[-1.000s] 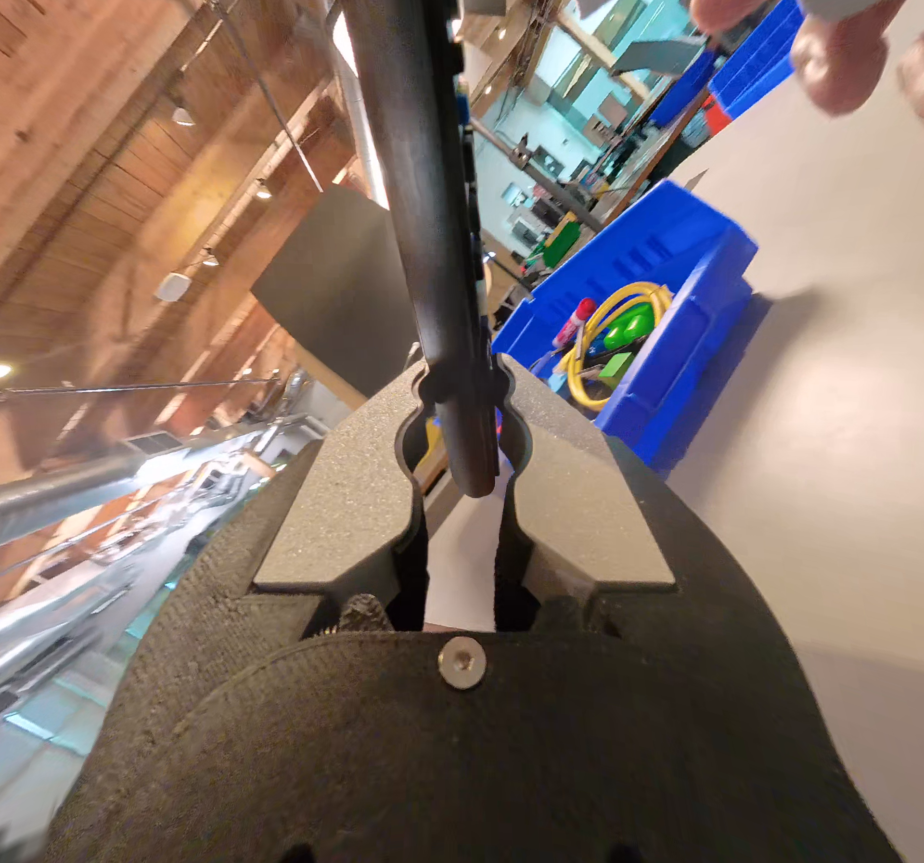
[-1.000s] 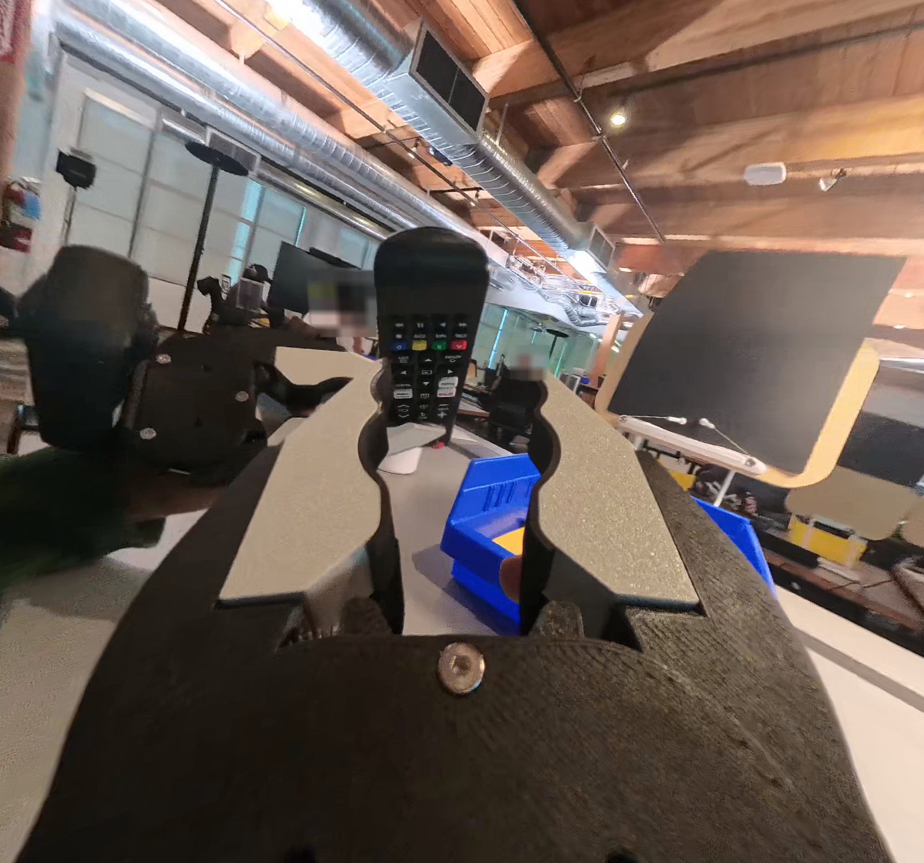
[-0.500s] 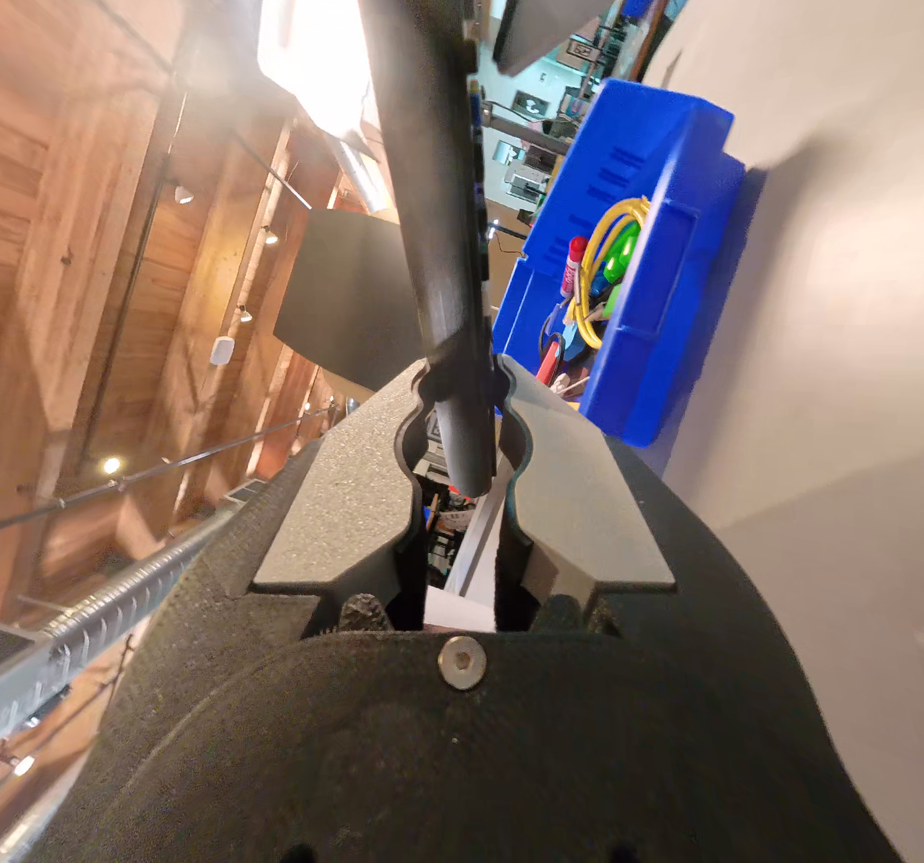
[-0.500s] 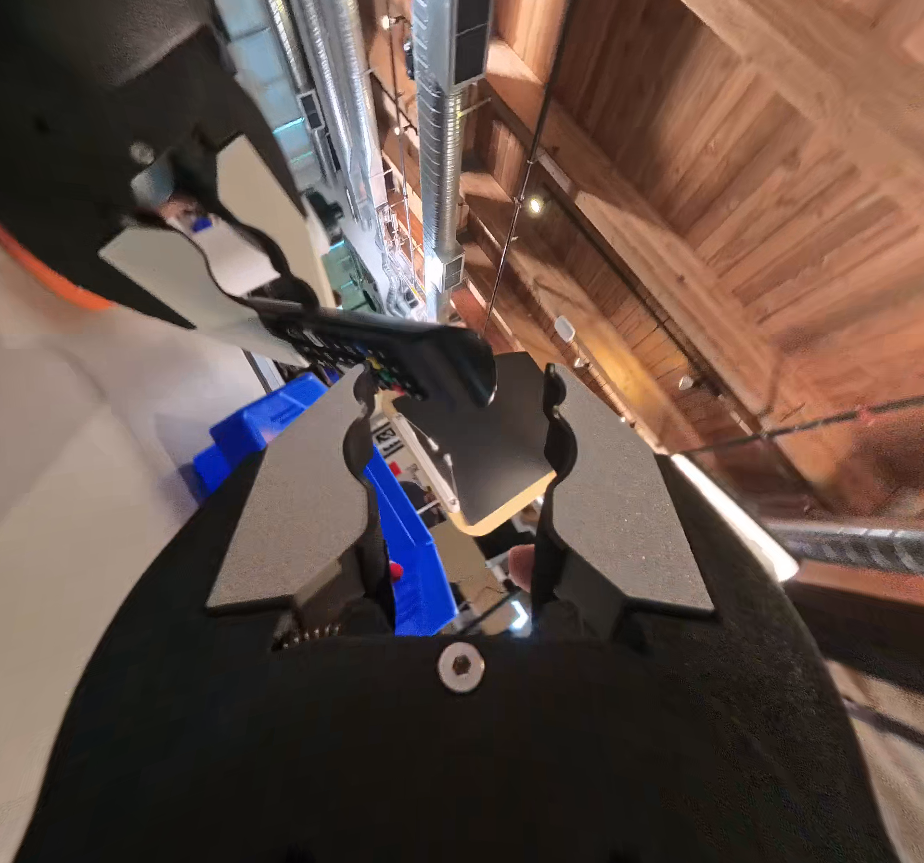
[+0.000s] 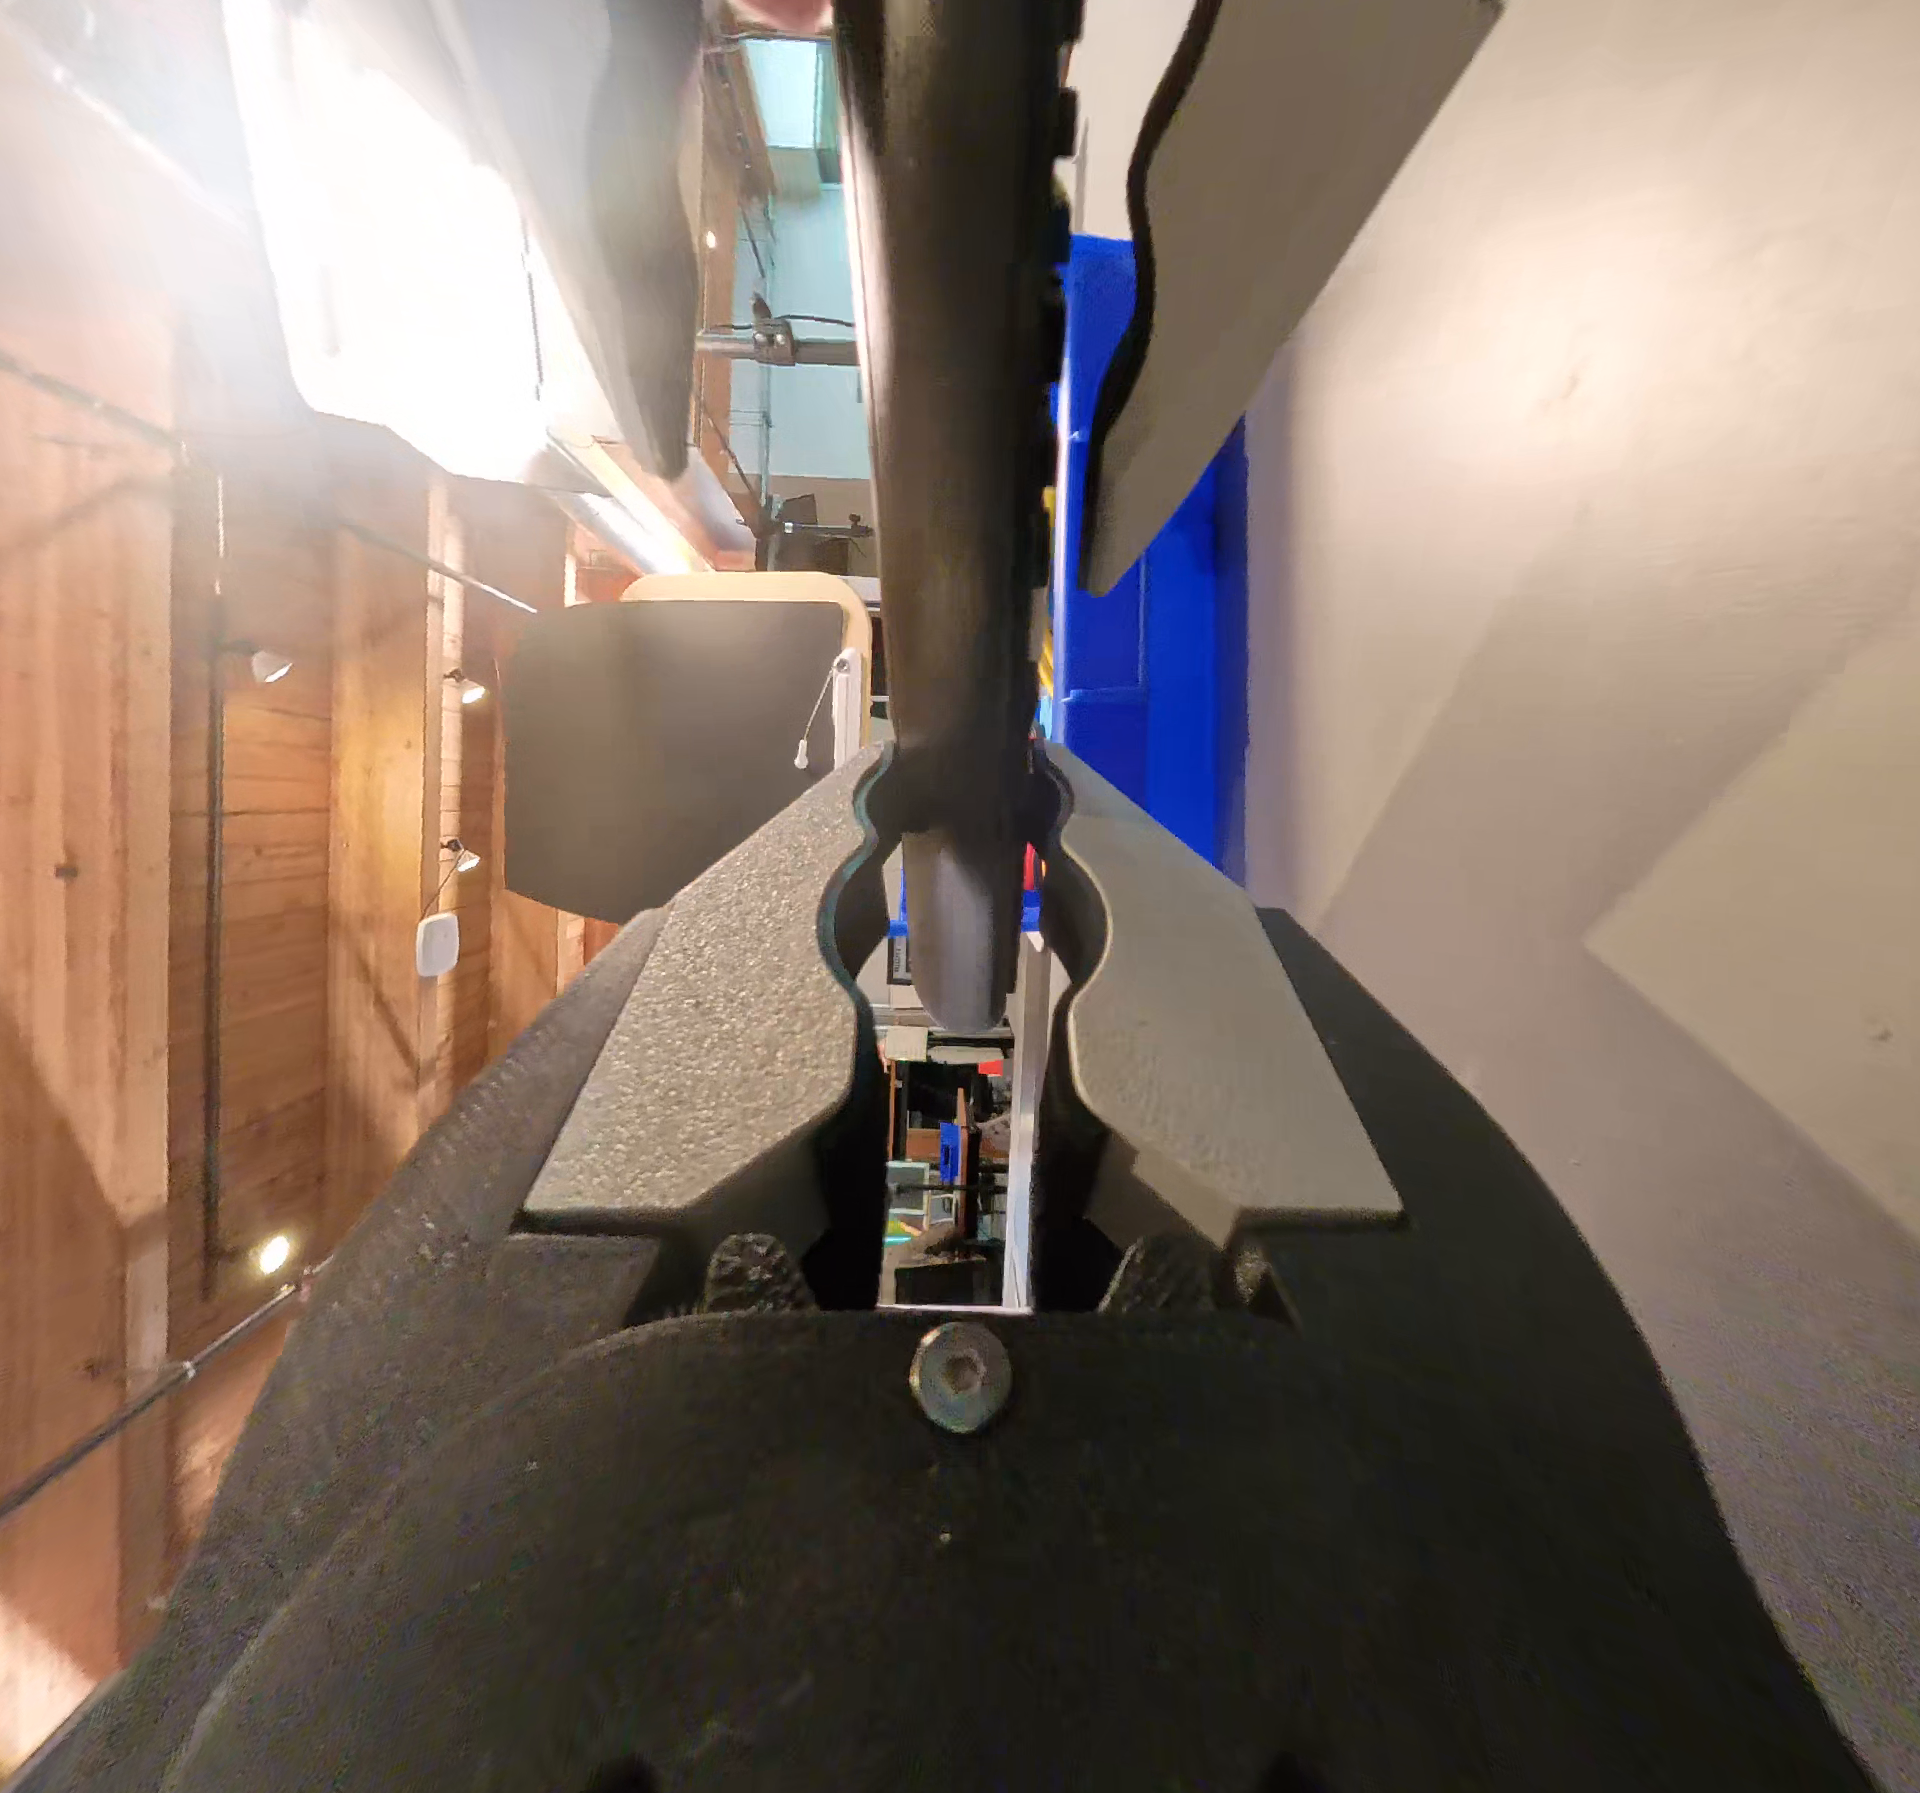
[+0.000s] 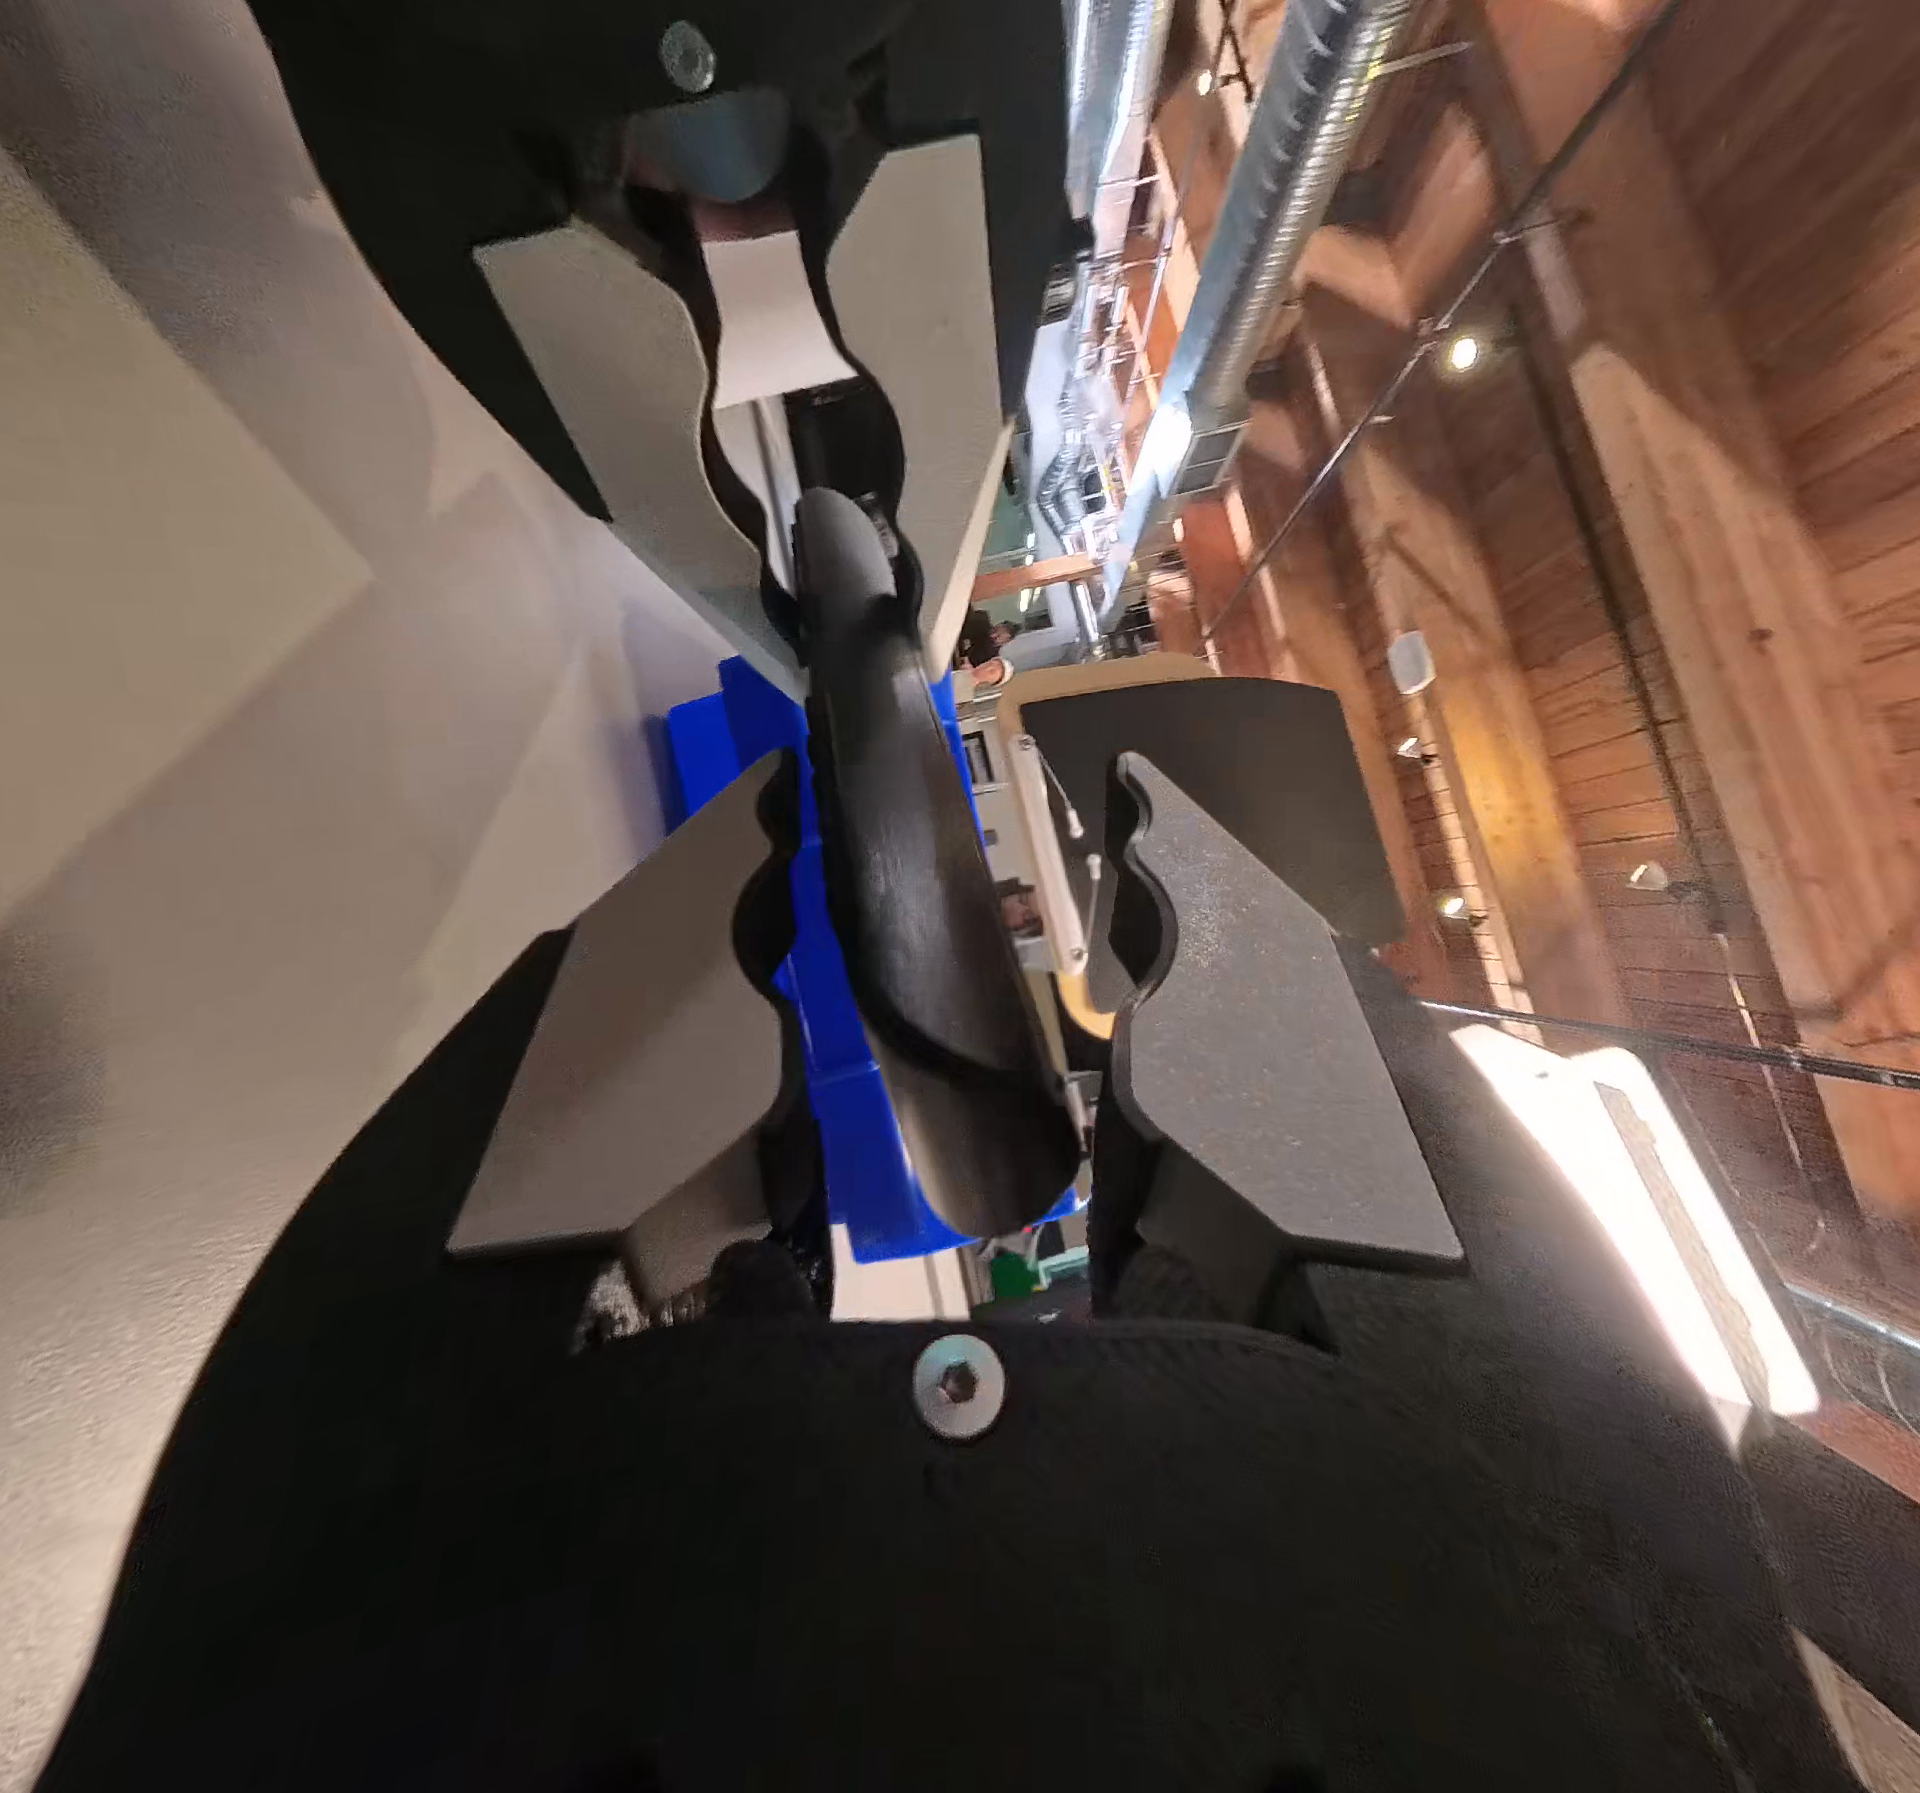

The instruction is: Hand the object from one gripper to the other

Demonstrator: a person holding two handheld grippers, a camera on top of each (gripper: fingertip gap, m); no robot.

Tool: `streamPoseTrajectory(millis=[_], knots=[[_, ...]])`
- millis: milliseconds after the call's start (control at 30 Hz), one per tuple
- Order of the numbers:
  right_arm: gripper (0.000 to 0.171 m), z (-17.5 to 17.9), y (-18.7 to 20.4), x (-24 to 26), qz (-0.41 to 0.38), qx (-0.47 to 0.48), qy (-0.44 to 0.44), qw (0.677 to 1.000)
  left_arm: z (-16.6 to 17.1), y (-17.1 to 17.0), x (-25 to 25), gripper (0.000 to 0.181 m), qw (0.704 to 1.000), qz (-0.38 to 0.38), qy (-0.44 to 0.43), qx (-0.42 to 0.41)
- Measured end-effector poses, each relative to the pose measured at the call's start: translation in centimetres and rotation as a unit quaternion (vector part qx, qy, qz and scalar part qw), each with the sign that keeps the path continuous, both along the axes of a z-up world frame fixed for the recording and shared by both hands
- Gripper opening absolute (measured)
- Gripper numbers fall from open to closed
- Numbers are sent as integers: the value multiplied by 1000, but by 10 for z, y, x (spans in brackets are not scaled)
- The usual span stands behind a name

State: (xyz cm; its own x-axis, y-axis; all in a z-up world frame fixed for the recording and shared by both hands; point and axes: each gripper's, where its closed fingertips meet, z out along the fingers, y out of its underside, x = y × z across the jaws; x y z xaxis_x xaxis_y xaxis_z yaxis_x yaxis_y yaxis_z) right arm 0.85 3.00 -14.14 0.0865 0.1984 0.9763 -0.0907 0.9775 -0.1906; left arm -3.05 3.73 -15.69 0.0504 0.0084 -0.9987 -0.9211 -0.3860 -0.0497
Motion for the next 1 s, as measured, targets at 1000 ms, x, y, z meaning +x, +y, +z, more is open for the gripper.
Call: streamPoseTrajectory(millis=[1000], knots=[[50,-14,-9,-1,17,0,-31,999,-19,9,12,23,999,12,-22,-49]])
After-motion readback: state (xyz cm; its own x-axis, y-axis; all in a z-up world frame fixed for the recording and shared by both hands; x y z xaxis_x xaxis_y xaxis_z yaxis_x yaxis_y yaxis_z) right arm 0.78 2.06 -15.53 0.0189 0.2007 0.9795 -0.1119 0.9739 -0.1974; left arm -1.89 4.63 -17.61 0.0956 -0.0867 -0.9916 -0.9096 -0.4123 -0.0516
